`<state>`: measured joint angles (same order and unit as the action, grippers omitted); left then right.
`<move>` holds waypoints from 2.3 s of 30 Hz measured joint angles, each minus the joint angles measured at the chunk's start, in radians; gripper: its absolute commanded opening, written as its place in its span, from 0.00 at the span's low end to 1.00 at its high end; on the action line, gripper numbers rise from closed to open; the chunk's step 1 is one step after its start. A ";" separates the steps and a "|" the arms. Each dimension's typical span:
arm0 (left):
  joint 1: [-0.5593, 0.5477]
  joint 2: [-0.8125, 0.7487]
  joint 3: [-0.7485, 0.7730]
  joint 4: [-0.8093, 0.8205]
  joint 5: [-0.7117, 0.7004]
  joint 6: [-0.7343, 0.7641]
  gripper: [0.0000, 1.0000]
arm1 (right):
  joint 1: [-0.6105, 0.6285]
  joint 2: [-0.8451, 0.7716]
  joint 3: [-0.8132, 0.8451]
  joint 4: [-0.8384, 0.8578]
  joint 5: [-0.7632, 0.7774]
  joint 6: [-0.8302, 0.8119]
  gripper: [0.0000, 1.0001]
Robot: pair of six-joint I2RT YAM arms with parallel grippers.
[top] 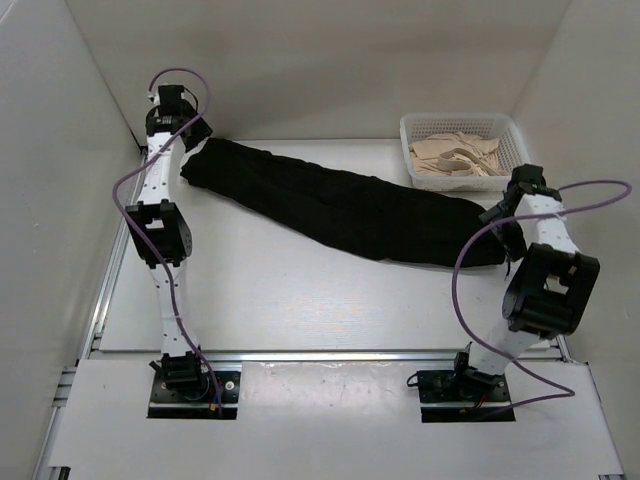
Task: Fold and stack the trousers
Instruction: Fold the trousers
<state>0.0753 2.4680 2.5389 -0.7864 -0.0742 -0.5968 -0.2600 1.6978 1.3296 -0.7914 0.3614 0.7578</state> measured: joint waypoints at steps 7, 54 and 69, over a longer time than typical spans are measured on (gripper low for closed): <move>0.009 -0.235 -0.276 0.009 0.016 0.067 0.75 | -0.155 -0.212 -0.326 0.057 -0.209 -0.003 1.00; 0.108 -0.475 -0.787 -0.083 0.080 0.020 0.10 | -0.061 -0.361 -0.385 0.058 -0.282 0.099 0.00; 0.183 -0.762 -0.961 -0.262 -0.063 0.103 0.78 | -0.078 -0.770 -0.457 -0.158 -0.225 -0.065 0.47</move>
<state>0.2584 1.7061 1.5780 -1.0489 -0.1375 -0.4942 -0.3378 0.9276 0.8722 -0.9493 0.1368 0.6930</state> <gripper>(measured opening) 0.933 0.794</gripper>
